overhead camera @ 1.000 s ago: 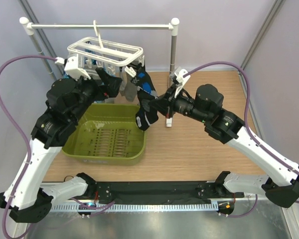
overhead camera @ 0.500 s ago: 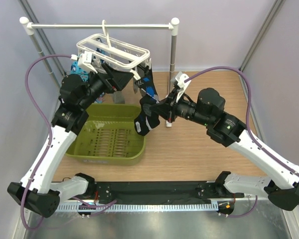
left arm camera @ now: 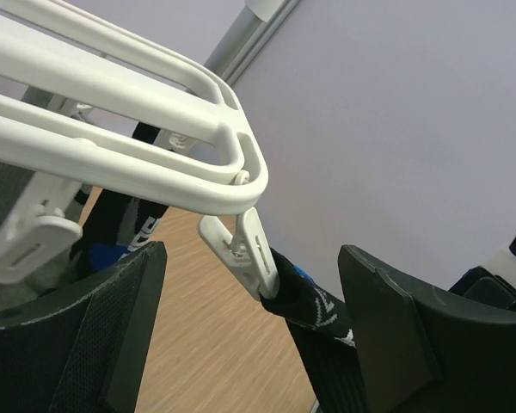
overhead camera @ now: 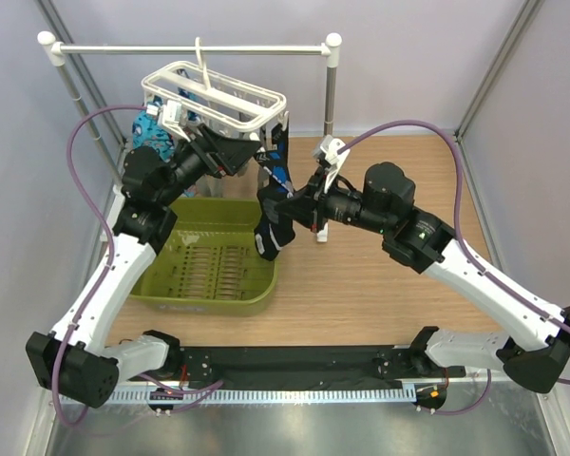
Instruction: Remove the socks clipped to the hanger
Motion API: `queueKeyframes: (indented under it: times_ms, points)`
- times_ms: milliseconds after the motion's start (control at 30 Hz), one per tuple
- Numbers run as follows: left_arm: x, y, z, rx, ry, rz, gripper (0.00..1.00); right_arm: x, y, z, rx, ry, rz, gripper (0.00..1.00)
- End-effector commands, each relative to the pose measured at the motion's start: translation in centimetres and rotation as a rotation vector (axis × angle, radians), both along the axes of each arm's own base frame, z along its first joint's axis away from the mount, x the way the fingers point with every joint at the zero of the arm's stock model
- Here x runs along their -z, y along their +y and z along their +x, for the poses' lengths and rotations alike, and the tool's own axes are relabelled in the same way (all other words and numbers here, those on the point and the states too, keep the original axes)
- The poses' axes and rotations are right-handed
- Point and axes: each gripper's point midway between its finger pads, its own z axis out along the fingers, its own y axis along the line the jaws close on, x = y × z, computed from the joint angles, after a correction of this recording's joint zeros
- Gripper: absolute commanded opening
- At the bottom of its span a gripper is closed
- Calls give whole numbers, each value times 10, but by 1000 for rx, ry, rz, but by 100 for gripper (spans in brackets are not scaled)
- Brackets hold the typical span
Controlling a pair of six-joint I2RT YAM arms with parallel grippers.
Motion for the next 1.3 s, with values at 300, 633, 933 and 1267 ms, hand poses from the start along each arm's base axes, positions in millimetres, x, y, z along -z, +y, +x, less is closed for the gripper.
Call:
queueKeyframes:
  times_ms: [300, 633, 933, 1267]
  points:
    - [-17, -6, 0, 140, -147, -71, 81, -41, 9, -10, -63, -43, 111, 1]
    - [-6, -8, 13, 134, -139, -89, 79, -36, 11, -9, -72, -36, 105, 1]
    - [-16, -12, 10, 169, -172, -97, 72, -35, 13, -9, -76, -30, 104, 1]
    - [-12, -11, 14, 156, -141, -106, 54, -35, 14, -9, -80, -27, 110, 1]
